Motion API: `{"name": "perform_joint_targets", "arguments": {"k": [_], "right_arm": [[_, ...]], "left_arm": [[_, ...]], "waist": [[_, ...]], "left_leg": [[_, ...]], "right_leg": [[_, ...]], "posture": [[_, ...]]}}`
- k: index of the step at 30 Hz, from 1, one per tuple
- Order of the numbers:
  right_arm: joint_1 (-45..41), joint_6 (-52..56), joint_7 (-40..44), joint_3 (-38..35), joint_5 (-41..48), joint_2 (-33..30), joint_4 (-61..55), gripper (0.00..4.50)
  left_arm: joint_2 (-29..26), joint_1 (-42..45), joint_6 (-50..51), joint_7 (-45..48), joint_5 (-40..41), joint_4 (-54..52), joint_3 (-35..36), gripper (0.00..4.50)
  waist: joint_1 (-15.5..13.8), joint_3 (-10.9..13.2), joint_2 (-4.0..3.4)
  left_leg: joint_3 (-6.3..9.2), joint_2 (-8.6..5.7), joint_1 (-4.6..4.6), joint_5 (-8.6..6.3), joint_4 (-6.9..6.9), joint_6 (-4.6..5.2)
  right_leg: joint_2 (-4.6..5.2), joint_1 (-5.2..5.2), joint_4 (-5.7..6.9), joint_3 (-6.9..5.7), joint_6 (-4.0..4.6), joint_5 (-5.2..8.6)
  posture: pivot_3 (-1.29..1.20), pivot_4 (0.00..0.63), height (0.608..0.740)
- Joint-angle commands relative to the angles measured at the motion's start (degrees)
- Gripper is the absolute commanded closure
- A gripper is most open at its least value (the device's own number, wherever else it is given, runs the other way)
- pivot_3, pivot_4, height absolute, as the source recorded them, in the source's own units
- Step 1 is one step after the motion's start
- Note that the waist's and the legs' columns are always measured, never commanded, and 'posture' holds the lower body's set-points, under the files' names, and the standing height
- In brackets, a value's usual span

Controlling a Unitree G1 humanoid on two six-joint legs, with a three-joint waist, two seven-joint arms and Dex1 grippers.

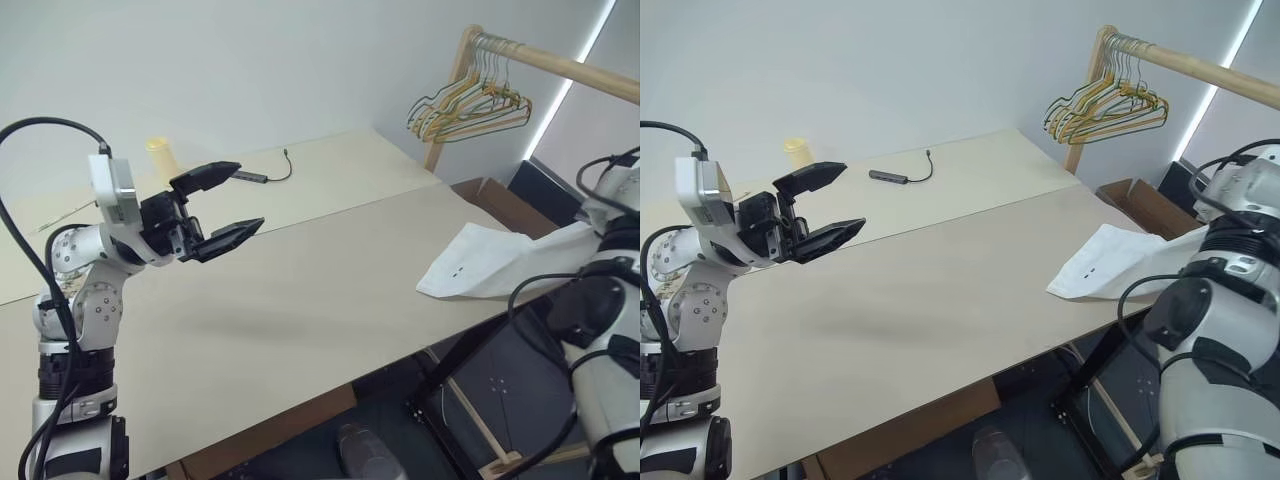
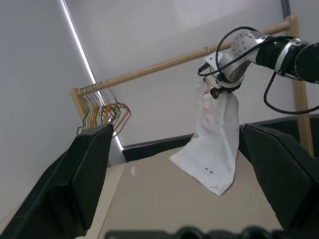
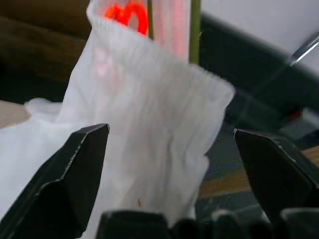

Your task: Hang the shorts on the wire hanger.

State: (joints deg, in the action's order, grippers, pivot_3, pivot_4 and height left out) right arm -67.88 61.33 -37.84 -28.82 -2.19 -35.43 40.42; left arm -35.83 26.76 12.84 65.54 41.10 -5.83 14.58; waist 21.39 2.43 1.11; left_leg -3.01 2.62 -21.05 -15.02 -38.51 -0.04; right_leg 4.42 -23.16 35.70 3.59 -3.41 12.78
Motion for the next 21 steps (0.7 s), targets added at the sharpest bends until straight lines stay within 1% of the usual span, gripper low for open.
{"name": "perform_joint_targets", "arguments": {"k": [1, 2, 7, 10, 13, 15, 17, 18, 21], "right_arm": [[0.5, -2.2, -0.6, 5.1, -3.4, 1.1, -9.2, 0.02], [0.9, -2.3, -0.2, 5.6, -3.7, 1.6, -10.7, 0.02], [4.5, -6.9, 4.0, 21.4, -12.0, 3.3, -17.7, 0.02], [7.7, -11.6, 10.0, 30.0, -15.8, 2.8, -22.3, 0.02], [11.1, -16.1, 18.5, 37.7, -17.8, 2.5, -27.0, 0.02], [13.4, -18.0, 25.8, 42.0, -18.2, 2.1, -30.2, 0.02], [15.7, -19.2, 32.4, 44.0, -16.9, 2.7, -32.3, 0.02], [17.0, -19.4, 37.1, 44.8, -15.1, 2.9, -33.6, 0.02], [22.4, -24.6, 48.5, 49.3, -14.2, 0.5, -39.5, 0.02]], "left_arm": [[-0.3, 0.3, -0.2, -0.4, 1.5, -1.8, 1.7, 0.00], [-0.4, 0.1, -0.1, -0.4, 1.7, -1.9, 1.8, 0.00], [-0.7, -0.5, -0.1, -1.2, 1.7, -2.2, 2.0, 0.00], [-1.3, -1.3, 0.0, -1.9, 1.1, -2.0, 2.4, 0.00], [-2.6, -3.2, 0.0, -3.0, -0.2, -1.7, 3.1, 0.00], [-3.6, -5.1, -0.1, -3.8, -1.5, -1.7, 3.4, 0.00], [-4.7, -8.0, -0.3, -4.4, -3.3, -2.3, 3.5, 0.00], [-5.3, -9.5, -0.3, -4.8, -4.2, -2.6, 3.5, 0.00], [-7.4, -14.5, 1.2, -6.1, -6.5, -4.2, 3.4, 0.00]], "waist": [[-0.1, 0.0, 0.00], [-0.1, 0.0, 0.00], [0.0, 0.0, 0.00], [-0.1, 0.0, 0.00], [-0.1, 0.0, 0.00], [-0.1, 0.0, 0.01], [-0.3, 0.0, 0.04], [-0.5, 0.0, 0.06], [-1.3, 0.1, 0.26]], "left_leg": [[0.00, 0.00, 0.00, 0.00, 0.00, 0.00], [0.01, 0.00, 0.00, 0.00, 0.00, 0.00], [0.01, 0.01, 0.04, 0.00, 0.00, 0.00], [0.00, 0.00, 0.08, 0.00, 0.00, 0.00], [0.00, 0.00, 0.09, 0.00, 0.00, 0.00], [0.01, 0.02, 0.12, 0.00, 0.00, 0.00], [0.01, 0.02, 0.41, 0.00, 0.00, 0.00], [0.01, 0.02, 0.44, 0.00, 0.00, 0.00], [0.02, 0.03, 0.45, -0.01, 0.01, -0.01]], "right_leg": [[0.00, 0.00, 0.01, 0.01, 0.00, 0.00], [0.00, 0.00, 0.01, 0.01, -0.01, 0.00], [-0.01, 0.00, 0.03, 0.04, -0.02, -0.01], [-0.01, 0.00, 0.06, 0.07, -0.03, -0.01], [-0.02, -0.02, 0.05, 0.08, -0.04, -0.01], [-0.02, -0.04, 0.05, 0.08, -0.04, -0.01], [-0.02, -0.03, 0.06, 0.07, -0.05, -0.01], [-0.01, -0.02, 0.06, 0.07, -0.05, -0.01], [-0.01, -0.03, 0.05, 0.06, -0.05, -0.01]], "posture": [[-0.25, 0.000, 0.740], [-0.25, 0.000, 0.740], [-0.24, 0.000, 0.740], [-0.23, 0.000, 0.740], [-0.22, 0.000, 0.740], [-0.22, 0.000, 0.740], [-0.21, 0.000, 0.740], [-0.21, 0.000, 0.740], [-0.18, 0.000, 0.740]]}}
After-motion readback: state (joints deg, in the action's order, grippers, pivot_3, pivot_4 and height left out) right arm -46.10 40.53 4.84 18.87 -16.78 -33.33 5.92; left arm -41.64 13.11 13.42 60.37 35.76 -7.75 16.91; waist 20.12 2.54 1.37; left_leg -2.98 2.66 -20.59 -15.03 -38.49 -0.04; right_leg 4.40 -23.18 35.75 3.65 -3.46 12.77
